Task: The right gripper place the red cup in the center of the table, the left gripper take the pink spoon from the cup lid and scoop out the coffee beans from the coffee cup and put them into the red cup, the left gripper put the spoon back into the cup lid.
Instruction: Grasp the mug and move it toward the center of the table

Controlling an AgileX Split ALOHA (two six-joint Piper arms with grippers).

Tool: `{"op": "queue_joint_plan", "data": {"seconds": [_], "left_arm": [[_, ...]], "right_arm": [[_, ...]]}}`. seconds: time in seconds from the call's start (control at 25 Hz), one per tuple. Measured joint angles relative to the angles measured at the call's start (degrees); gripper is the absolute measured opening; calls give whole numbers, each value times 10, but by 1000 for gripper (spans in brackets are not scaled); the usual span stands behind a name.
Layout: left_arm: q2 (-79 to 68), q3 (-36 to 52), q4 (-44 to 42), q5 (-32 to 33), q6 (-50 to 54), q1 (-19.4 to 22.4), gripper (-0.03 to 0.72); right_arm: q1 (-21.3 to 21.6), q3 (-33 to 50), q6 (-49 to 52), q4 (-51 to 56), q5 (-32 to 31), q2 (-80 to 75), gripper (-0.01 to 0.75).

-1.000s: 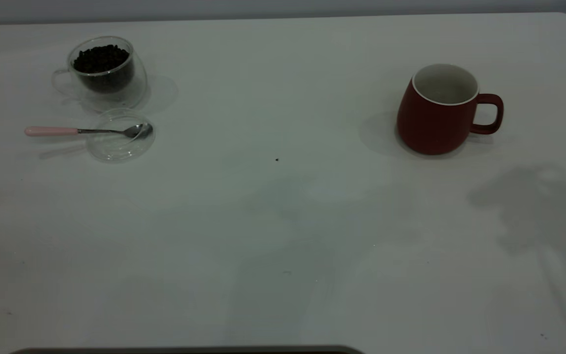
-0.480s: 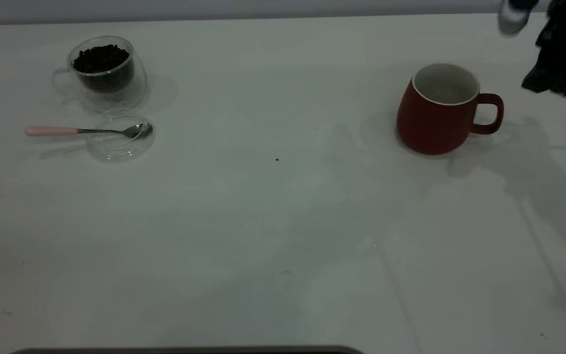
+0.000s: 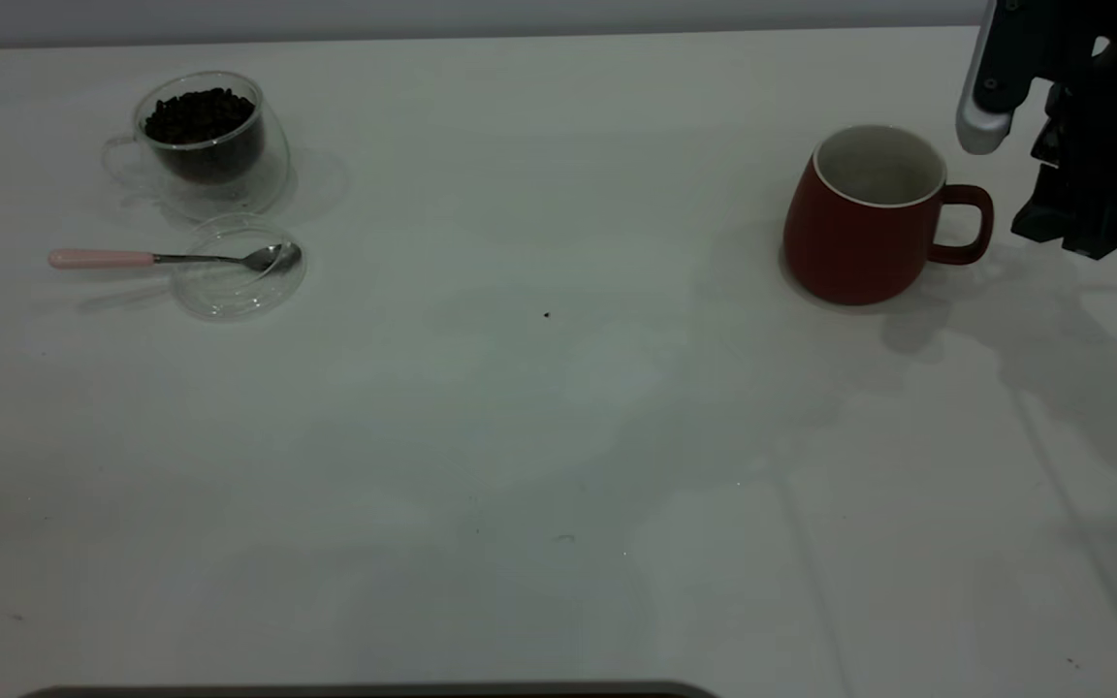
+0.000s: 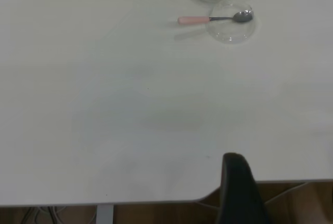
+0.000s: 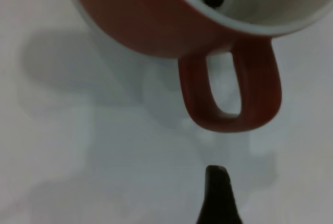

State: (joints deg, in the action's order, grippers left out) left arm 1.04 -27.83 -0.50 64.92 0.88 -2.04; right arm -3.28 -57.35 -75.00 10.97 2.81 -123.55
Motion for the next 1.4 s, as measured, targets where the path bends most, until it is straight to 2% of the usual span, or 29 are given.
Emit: {"op": "queue_joint_plan", "data": {"seconds": [0.36,0.6,0.96,1.4], "left_arm": [[0,0,0,0,1,0,480],[0,0,0,0,2,0,480],[0,0,0,0,2,0,480],[0,0,0,0,2,0,480]], "right_arm": [[-2,0,3,0,32,-21,577],[-14,0,51,-5,52,-22,577],[-25,0,129,-75,73,-35,577],[-64,0,298,-209,159,-67,577]]}}
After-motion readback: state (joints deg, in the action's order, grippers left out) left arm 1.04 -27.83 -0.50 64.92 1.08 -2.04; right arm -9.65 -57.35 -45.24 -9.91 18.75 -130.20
